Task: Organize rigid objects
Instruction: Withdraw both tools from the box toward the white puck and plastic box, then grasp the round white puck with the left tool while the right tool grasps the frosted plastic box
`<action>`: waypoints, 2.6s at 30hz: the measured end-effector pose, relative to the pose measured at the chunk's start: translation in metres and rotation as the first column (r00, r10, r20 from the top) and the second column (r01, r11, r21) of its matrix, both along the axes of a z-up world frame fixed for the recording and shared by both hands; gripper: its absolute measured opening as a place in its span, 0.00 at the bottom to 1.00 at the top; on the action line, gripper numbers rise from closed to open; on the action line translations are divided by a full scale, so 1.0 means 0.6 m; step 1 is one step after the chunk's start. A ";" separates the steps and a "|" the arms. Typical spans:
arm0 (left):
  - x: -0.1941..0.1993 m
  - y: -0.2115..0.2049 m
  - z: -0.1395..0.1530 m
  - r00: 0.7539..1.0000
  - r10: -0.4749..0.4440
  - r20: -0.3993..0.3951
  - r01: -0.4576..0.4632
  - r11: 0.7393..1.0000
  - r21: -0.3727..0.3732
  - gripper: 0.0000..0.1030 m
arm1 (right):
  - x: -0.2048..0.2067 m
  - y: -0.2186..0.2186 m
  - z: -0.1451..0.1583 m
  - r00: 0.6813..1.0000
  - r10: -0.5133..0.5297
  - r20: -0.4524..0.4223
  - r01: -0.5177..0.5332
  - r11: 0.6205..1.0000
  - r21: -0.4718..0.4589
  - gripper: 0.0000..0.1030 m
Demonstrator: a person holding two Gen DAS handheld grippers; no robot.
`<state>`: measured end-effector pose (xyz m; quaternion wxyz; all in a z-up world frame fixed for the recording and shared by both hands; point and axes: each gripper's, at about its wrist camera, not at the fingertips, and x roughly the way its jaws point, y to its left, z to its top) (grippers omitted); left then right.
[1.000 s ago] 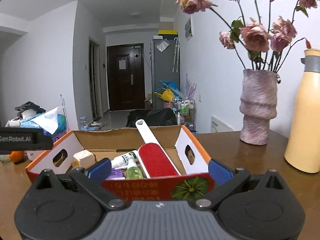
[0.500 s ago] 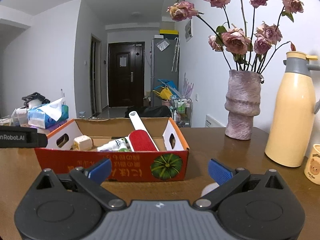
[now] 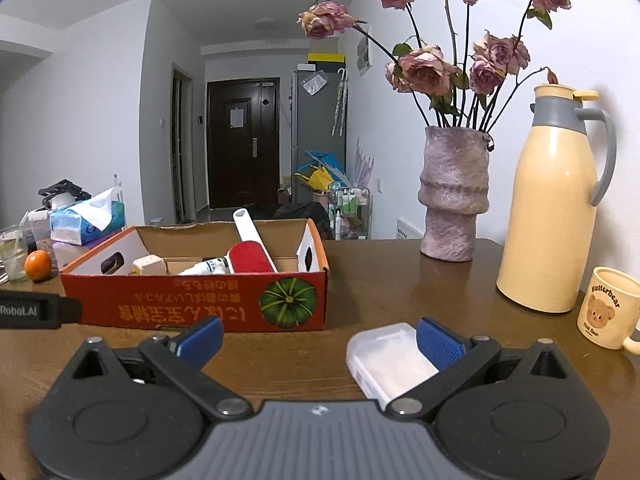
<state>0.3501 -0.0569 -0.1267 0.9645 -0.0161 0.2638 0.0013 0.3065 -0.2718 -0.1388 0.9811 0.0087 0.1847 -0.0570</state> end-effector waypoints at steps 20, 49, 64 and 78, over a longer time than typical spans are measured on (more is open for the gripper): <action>0.024 -0.068 -0.073 0.982 -0.044 -0.182 0.053 0.998 0.046 1.00 | -0.017 -0.092 -0.020 0.999 0.000 -0.040 0.000 1.000 -0.015 1.00; 0.030 -0.104 -0.061 0.977 -0.160 -0.138 0.166 0.986 0.032 0.40 | -0.003 -0.125 -0.041 0.996 -0.025 -0.081 0.025 1.000 -0.005 1.00; 0.016 -0.060 -0.014 0.988 -0.150 -0.044 0.150 0.989 -0.001 0.39 | 0.054 -0.144 -0.060 0.986 -0.032 -0.166 0.043 0.997 0.065 1.00; 0.010 -0.022 -0.021 0.987 -0.156 -0.049 0.157 0.987 0.014 0.39 | 0.115 -0.139 -0.080 0.958 -0.008 -0.286 0.028 0.997 0.067 0.88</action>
